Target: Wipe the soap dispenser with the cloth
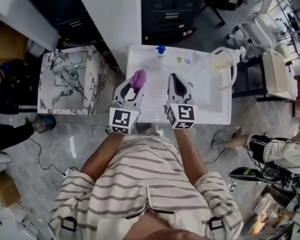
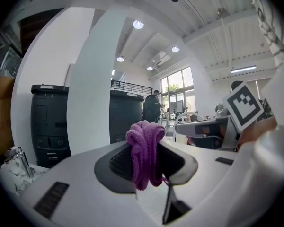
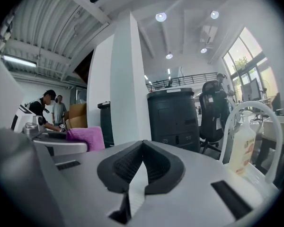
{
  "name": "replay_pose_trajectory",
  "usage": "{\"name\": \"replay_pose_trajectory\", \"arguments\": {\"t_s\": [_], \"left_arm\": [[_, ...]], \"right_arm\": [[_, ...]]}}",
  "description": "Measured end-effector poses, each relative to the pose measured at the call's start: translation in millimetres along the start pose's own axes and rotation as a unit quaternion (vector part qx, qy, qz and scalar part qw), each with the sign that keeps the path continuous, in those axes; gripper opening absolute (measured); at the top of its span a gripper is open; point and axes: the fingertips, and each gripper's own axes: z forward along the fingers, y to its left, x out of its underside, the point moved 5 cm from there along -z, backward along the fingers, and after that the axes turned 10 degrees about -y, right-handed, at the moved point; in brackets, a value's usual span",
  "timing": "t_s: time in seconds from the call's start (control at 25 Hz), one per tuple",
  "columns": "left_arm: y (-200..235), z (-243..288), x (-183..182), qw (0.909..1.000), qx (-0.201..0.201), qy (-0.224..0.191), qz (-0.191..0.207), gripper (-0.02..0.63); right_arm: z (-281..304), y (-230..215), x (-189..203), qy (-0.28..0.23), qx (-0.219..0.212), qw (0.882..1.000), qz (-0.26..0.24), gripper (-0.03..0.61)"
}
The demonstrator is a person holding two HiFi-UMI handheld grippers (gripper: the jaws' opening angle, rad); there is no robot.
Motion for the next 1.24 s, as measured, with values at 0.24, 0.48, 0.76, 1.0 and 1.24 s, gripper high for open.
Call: {"name": "replay_pose_trajectory", "arguments": {"t_s": [0.24, 0.48, 0.76, 1.0, 1.24], "left_arm": [[-6.4, -1.7, -4.2, 0.9998, 0.009, -0.015, 0.004, 0.123], [-7.1, -1.4, -8.2, 0.9996, 0.010, -0.023, 0.010, 0.124], [-5.1, 0.6, -10.3, 0.9994, 0.012, -0.028, 0.015, 0.124], [-1.5, 1.7, -10.8, 0.9994, 0.011, -0.030, 0.013, 0.124], [-0.8, 5.5, -11.9, 0.9993, 0.012, -0.034, 0.013, 0.124]], "right_arm": [[-15.5, 10.5, -9.4, -0.011, -0.001, 1.000, 0.008, 0.006], [-23.3, 14.2, -15.5, -0.018, 0.003, 1.000, 0.007, 0.006], [-23.5, 10.9, -19.5, -0.027, 0.008, 0.999, 0.015, 0.006], [-22.0, 14.5, -21.1, -0.029, 0.005, 1.000, 0.010, 0.006], [-18.5, 11.7, -24.1, -0.034, 0.004, 0.999, 0.013, 0.006]]}}
